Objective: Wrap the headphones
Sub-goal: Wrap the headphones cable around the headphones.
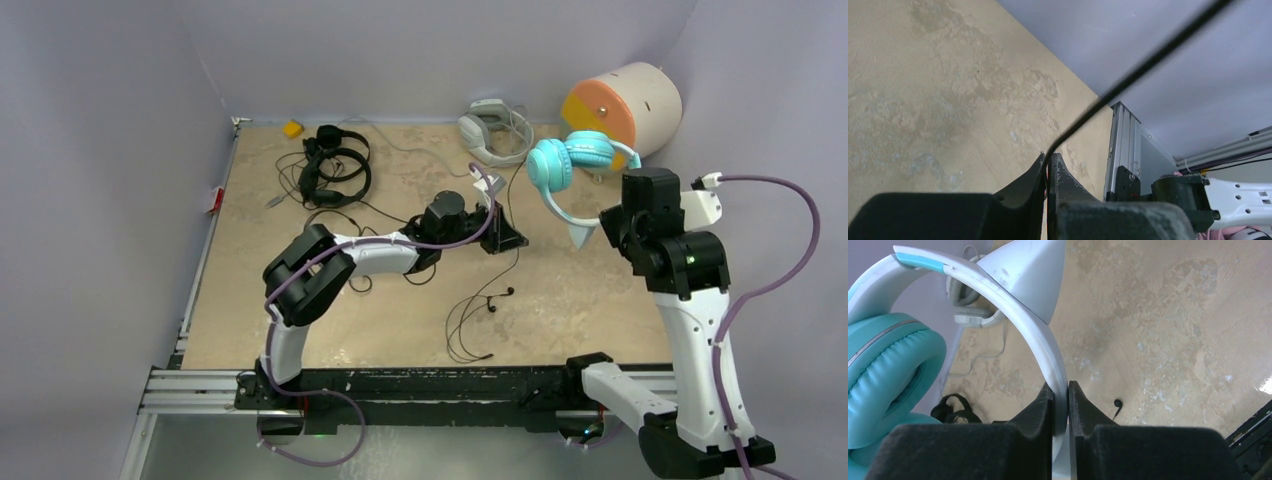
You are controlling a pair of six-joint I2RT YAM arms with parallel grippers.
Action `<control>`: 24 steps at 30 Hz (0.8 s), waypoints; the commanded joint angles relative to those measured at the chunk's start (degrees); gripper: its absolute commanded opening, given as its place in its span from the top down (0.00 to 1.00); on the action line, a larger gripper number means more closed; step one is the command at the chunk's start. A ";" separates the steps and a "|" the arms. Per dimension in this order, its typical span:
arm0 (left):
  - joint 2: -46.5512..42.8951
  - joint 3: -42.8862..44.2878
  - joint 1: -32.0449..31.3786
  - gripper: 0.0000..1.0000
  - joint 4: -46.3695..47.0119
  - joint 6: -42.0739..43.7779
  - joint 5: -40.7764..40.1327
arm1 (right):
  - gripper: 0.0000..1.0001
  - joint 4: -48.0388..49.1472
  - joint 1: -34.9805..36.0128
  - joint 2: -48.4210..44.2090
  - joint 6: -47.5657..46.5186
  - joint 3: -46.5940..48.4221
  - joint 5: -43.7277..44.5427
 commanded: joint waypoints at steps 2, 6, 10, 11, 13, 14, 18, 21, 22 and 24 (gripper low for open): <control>-5.00 -4.50 -0.12 1.00 -1.73 -0.15 1.04 | 1.00 4.26 0.00 1.81 1.58 0.57 6.91; -8.36 -9.32 -1.06 1.00 -2.36 0.47 0.15 | 1.00 4.87 0.03 2.67 2.56 0.11 10.60; -10.93 -11.47 -2.98 1.00 -6.30 3.53 -0.87 | 1.00 5.13 0.00 4.81 1.49 0.77 13.23; -11.30 -11.16 -3.58 1.00 -7.91 4.45 -1.31 | 1.00 5.45 0.06 5.27 1.16 0.68 13.99; -11.86 -10.11 -4.73 1.00 -11.20 6.51 -2.30 | 1.00 6.00 0.00 6.12 1.11 0.43 15.85; -11.95 -9.18 -5.33 1.00 -13.39 7.62 -3.05 | 1.00 6.07 0.00 6.47 1.31 0.03 16.43; -11.35 -3.60 -7.59 1.00 -22.68 12.13 -6.69 | 1.00 5.98 0.02 7.70 2.98 -1.16 15.16; -10.19 -0.10 -9.21 1.00 -26.81 14.04 -7.93 | 1.00 6.15 0.13 8.92 4.25 -1.27 14.98; -9.91 0.79 -9.86 1.00 -27.76 14.67 -8.49 | 1.00 6.26 0.06 9.40 4.35 -1.25 15.29; -9.75 2.19 -11.25 1.00 -29.69 16.11 -10.45 | 1.00 6.25 0.05 10.29 4.58 -1.33 15.44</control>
